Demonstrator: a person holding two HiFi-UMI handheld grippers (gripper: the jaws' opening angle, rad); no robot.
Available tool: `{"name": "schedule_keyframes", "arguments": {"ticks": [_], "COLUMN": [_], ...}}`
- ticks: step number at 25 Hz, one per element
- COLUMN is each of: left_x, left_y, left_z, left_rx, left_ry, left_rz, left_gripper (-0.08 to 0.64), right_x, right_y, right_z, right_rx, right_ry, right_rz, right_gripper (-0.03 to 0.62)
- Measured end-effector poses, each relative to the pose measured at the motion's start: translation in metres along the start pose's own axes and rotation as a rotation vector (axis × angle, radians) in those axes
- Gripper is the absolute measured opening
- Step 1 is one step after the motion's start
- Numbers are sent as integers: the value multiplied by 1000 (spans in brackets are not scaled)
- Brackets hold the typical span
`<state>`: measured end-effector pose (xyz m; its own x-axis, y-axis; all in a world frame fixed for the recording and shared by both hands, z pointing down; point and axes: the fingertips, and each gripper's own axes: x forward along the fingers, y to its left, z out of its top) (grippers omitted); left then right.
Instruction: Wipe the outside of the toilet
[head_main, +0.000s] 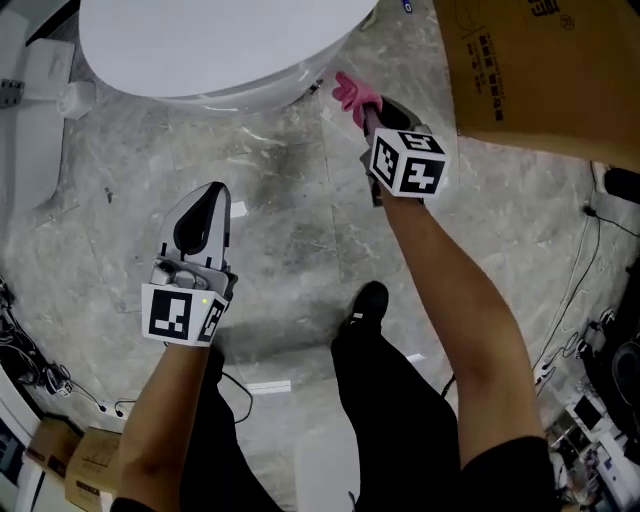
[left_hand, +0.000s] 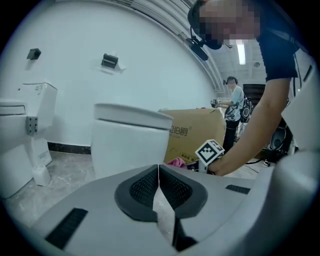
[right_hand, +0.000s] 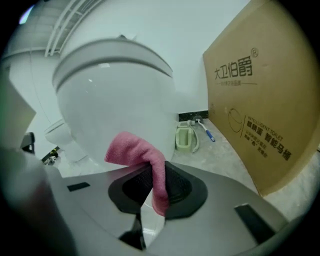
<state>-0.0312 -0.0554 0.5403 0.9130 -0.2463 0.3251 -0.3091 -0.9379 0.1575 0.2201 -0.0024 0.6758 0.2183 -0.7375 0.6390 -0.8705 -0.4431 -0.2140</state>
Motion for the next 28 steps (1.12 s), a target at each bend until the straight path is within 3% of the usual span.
{"name": "schedule_keyframes", "arguments": {"ticks": [5, 11, 16, 18, 22, 25, 28], "left_x": [-45, -105, -156, -169, -198, -215, -230], "left_y": [-19, -59, -74, -88, -122, -147, -171], "left_z": [75, 192, 301, 339, 419, 483, 536], "left_rx": [14, 35, 18, 18, 76, 118, 135], "left_ry": [24, 1, -71, -92, -157, -223, -266], "left_rz": [-30, -73, -72, -106, -126, -94, -75], "left_gripper": [18, 18, 18, 18, 18, 18, 18], "right_x": [-126, -274, -400, -451, -544, -597, -637], "right_y": [47, 120, 190, 201, 200, 193, 192], "right_z": [49, 150, 263, 312, 388, 423, 437], "right_rx": [-18, -50, -211, -255, -217, -213, -276], "right_ry": [-92, -234, -390, -474, -617, -672, -679], "right_rz": [108, 219, 356, 369, 372, 419, 468], "right_gripper": [72, 72, 72, 72, 72, 72, 72]}}
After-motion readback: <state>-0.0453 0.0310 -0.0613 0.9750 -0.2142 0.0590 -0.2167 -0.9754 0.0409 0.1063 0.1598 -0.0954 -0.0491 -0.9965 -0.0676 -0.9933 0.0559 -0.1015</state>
